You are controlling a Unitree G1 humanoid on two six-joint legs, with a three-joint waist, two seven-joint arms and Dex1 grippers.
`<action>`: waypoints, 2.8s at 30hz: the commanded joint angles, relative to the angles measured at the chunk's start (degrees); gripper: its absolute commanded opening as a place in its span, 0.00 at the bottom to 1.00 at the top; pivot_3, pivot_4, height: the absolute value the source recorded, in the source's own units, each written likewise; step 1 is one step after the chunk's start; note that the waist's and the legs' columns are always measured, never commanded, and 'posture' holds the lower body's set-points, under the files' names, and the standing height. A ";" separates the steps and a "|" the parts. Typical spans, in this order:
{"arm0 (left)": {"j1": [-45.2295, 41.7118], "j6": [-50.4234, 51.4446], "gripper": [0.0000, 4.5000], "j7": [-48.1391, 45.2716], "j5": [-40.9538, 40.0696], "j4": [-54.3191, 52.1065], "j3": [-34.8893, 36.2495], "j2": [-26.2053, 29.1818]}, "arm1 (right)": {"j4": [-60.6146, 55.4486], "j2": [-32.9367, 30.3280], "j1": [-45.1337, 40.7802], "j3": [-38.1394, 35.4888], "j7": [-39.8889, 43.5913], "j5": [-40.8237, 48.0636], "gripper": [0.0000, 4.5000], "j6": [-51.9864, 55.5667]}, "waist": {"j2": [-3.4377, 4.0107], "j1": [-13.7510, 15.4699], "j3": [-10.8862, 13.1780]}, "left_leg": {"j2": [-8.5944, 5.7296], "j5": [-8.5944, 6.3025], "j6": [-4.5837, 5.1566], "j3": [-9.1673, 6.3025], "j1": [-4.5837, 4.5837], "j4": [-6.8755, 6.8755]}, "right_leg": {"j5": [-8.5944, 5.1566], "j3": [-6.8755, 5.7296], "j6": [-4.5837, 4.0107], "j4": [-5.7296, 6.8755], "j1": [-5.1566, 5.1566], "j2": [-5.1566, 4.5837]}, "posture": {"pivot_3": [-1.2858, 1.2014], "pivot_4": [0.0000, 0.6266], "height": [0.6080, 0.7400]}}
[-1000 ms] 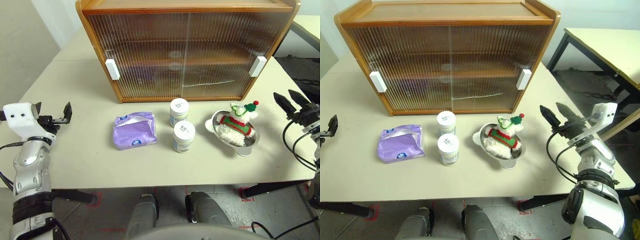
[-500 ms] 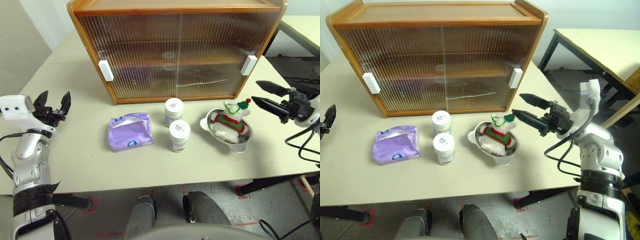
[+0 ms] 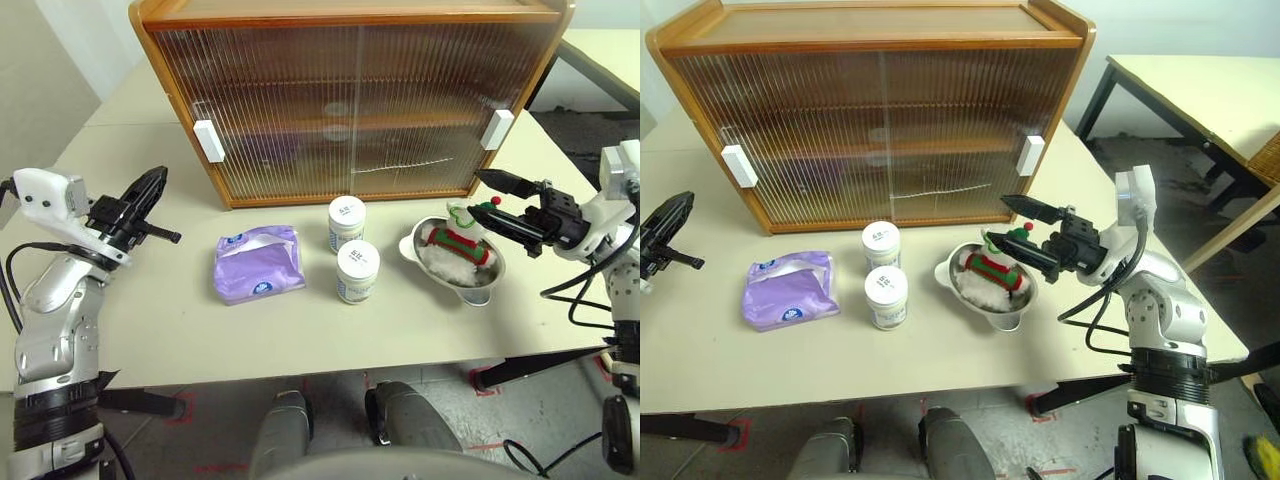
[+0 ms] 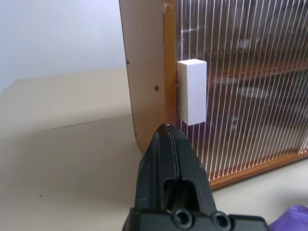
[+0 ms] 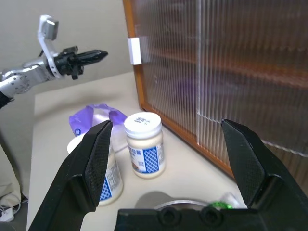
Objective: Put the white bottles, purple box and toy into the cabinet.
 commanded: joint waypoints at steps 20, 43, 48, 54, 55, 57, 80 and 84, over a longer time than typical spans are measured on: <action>-5.56 -1.97 0.01 5.10 7.42 2.47 -3.48 -0.96 | -3.26 3.80 0.66 5.35 0.56 0.92 1.00 -2.82 | -0.03 1.71 0.02 | -0.01 -0.11 -0.08 0.03 -0.02 -0.02 | 0.25 0.15 -0.47 0.00 -0.08 0.00 | 0.48 0.17 1.00; -11.17 -2.20 0.01 4.22 8.21 7.60 -8.36 -2.83 | -3.54 7.30 -0.94 8.38 -0.14 0.92 1.00 -4.39 | -0.05 2.38 0.02 | -0.09 -0.06 -0.08 0.07 0.03 0.01 | 0.28 0.13 -0.47 0.01 -0.02 0.10 | 0.48 0.17 1.00; -13.32 -2.79 0.01 2.65 8.39 10.31 -10.41 -3.13 | -3.36 6.54 -0.90 7.95 0.15 1.16 1.00 -4.51 | -0.06 2.37 0.02 | -0.05 -0.05 -0.07 0.07 0.03 0.05 | 0.31 0.13 -0.46 0.00 0.00 0.08 | 0.48 0.17 1.00; -14.93 -3.26 0.01 1.91 9.00 12.34 -11.30 -3.06 | -3.43 6.54 -0.97 8.06 0.14 1.11 1.00 -4.74 | -0.06 2.32 0.01 | -0.07 -0.05 -0.07 0.08 0.03 0.06 | 0.32 0.14 -0.46 0.00 0.00 0.09 | 0.47 0.16 1.00; -15.32 -3.23 0.01 1.90 9.11 12.67 -11.41 -3.04 | -3.43 6.61 -0.97 8.14 0.13 1.07 1.00 -4.81 | -0.06 2.32 0.01 | -0.07 -0.05 -0.07 0.09 0.03 0.06 | 0.32 0.14 -0.46 0.00 0.00 0.10 | 0.47 0.16 1.00; -15.98 -3.23 0.01 1.96 9.32 13.25 -11.56 -3.04 | -3.39 6.76 -0.96 8.28 0.14 0.97 1.00 -4.94 | -0.06 2.32 0.01 | -0.09 -0.05 -0.07 0.10 0.03 0.06 | 0.33 0.13 -0.44 0.00 0.00 0.10 | 0.47 0.15 1.00; -24.19 -4.91 0.01 -2.31 10.39 18.61 -16.70 -6.24 | -3.90 6.48 -0.12 8.43 -0.27 0.28 1.00 -6.48 | -0.10 2.09 -0.02 | -0.11 -0.03 0.05 0.17 -0.02 0.74 | 0.50 -0.03 -0.17 0.01 0.24 0.14 | 0.46 0.12 1.00; -26.71 -4.84 0.01 -4.17 10.77 20.61 -18.03 -7.24 | -4.14 6.37 -0.03 8.41 -0.42 0.32 1.00 -6.46 | -0.10 2.01 -0.02 | -0.10 -0.04 0.08 0.14 -0.02 0.89 | 0.54 -0.01 -0.08 0.00 0.30 0.12 | 0.45 0.12 1.00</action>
